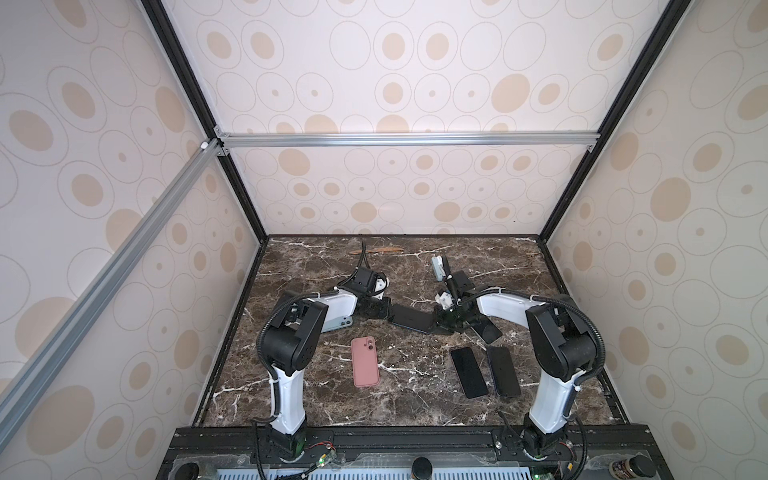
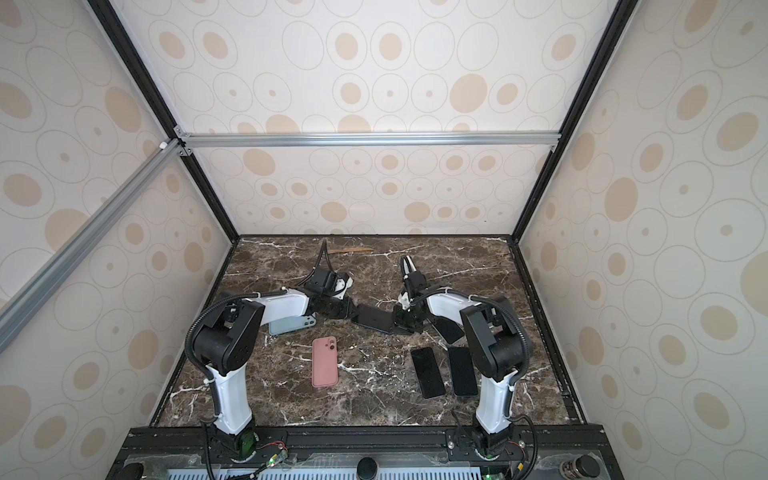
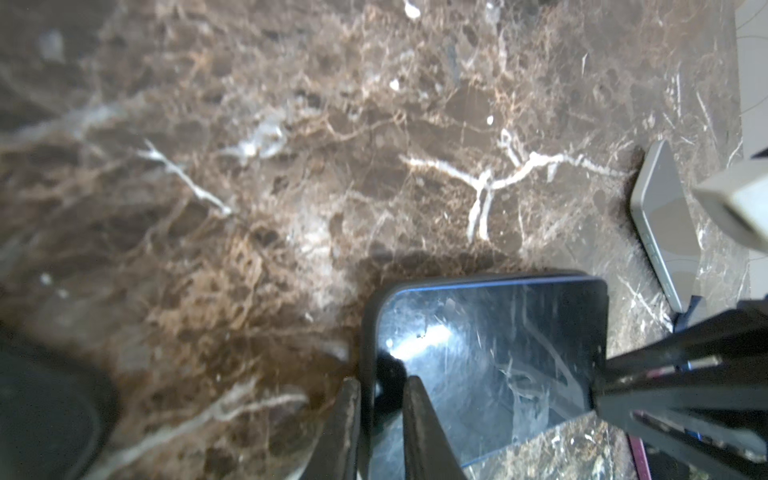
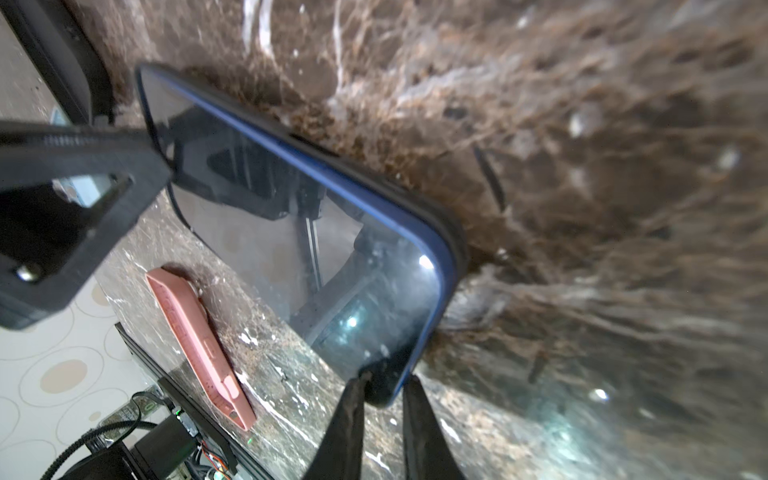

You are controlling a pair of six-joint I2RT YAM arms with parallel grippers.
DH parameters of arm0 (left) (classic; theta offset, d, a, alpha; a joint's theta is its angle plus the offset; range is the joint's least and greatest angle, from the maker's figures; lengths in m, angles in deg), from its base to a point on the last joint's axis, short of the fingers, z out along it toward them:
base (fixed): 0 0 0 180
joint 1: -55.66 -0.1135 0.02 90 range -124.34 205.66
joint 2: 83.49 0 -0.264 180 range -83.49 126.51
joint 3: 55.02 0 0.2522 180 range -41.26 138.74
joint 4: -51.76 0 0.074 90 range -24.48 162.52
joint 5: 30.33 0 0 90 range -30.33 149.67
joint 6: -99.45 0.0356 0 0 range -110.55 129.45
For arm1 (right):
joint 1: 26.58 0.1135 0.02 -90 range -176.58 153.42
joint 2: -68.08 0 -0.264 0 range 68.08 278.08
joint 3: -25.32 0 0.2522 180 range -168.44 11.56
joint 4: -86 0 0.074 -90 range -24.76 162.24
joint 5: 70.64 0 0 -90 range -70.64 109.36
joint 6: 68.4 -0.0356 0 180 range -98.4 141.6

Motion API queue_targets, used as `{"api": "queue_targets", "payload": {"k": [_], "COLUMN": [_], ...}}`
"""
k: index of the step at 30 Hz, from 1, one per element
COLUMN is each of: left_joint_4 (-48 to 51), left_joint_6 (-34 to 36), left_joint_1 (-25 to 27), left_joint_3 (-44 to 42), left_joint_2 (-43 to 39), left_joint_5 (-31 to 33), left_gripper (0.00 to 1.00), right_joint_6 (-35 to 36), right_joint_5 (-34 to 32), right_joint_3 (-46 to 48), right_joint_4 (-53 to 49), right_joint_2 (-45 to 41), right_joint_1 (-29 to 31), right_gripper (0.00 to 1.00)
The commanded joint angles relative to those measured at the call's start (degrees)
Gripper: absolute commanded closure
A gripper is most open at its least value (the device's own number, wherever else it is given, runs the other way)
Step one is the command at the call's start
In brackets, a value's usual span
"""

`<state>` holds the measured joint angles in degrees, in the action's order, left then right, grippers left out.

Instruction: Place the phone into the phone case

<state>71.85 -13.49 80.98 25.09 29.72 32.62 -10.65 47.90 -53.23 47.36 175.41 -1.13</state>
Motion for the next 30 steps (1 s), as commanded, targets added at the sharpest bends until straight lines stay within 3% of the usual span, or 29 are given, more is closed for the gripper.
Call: {"api": "queue_targets", "payload": {"k": [1, 18, 30], "left_joint_4": [8.7, 10.4, 10.5], "left_joint_6": [2.7, 3.4, 3.3], "left_joint_1": [1.1, 1.1, 1.1], "left_joint_3": [-1.5, 0.5, 0.4], "left_joint_2": [6.7, 10.3, 9.5], "left_joint_5": [0.4, -0.2, 1.7], "left_gripper": [0.83, 0.84, 0.84], "right_joint_6": [1.8, 3.0, 5.8], "right_joint_5": [2.3, -0.3, -4.9], "right_joint_3": [-0.3, 0.5, -1.7], "right_joint_4": [1.4, 3.4, -2.6], "right_joint_2": [1.2, -0.3, -4.7], "right_joint_1": [2.8, 2.9, 2.9], "right_gripper": [0.81, 0.79, 0.71]}}
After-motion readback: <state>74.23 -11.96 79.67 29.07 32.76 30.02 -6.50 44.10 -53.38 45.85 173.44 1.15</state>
